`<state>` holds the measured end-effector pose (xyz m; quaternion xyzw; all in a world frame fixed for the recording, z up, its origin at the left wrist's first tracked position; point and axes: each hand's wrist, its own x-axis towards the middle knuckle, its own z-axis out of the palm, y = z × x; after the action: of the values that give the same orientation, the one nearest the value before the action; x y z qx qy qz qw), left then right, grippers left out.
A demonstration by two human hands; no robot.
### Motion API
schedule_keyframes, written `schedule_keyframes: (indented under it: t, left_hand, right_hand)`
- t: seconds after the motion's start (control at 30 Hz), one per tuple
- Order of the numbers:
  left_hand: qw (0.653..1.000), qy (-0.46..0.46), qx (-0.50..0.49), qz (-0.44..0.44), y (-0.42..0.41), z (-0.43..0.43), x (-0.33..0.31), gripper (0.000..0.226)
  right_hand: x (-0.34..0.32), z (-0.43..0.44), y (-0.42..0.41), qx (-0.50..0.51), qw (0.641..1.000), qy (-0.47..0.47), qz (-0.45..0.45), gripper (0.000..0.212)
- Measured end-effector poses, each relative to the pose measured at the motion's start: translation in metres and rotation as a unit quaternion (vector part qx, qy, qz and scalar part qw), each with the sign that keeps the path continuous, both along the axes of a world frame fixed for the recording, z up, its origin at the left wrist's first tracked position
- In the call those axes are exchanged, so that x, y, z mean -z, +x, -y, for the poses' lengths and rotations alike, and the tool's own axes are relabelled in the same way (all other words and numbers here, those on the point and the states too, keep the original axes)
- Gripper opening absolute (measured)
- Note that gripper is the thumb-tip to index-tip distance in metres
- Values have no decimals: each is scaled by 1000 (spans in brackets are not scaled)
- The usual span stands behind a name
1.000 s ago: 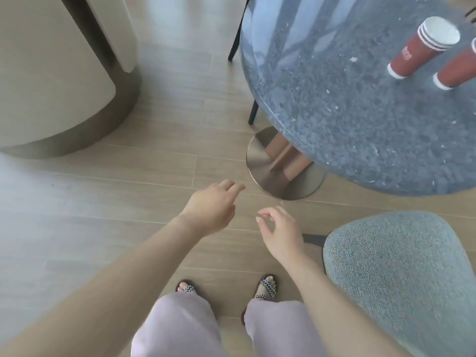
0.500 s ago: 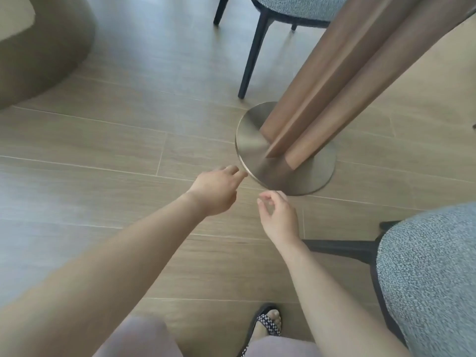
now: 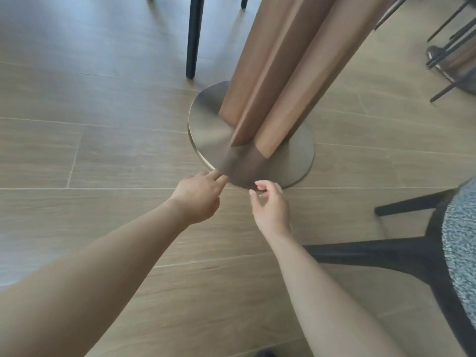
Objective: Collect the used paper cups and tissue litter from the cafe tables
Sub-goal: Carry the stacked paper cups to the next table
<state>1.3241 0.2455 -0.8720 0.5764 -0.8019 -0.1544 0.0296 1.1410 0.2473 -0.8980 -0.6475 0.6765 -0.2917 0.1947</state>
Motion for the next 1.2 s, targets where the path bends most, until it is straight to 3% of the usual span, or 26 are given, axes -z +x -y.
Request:
schedule_keyframes:
  t: [0.17, 0.53, 0.9, 1.2]
  left_hand:
    - [1000, 13, -4, -16, -13, 5, 31, 46]
    - [997, 35, 14, 72, -13, 28, 94, 55]
    - [984, 137, 56, 101, -32, 18, 129, 60]
    - [983, 143, 54, 99, -30, 16, 127, 60]
  right_hand:
    - [31, 4, -26, 37, 998, 44, -23, 19]
    - [96, 36, -46, 103, 991, 85, -14, 11]
    - [122, 56, -65, 74, 979, 168, -91, 35]
    - [124, 73, -53, 97, 971, 188, -109, 14]
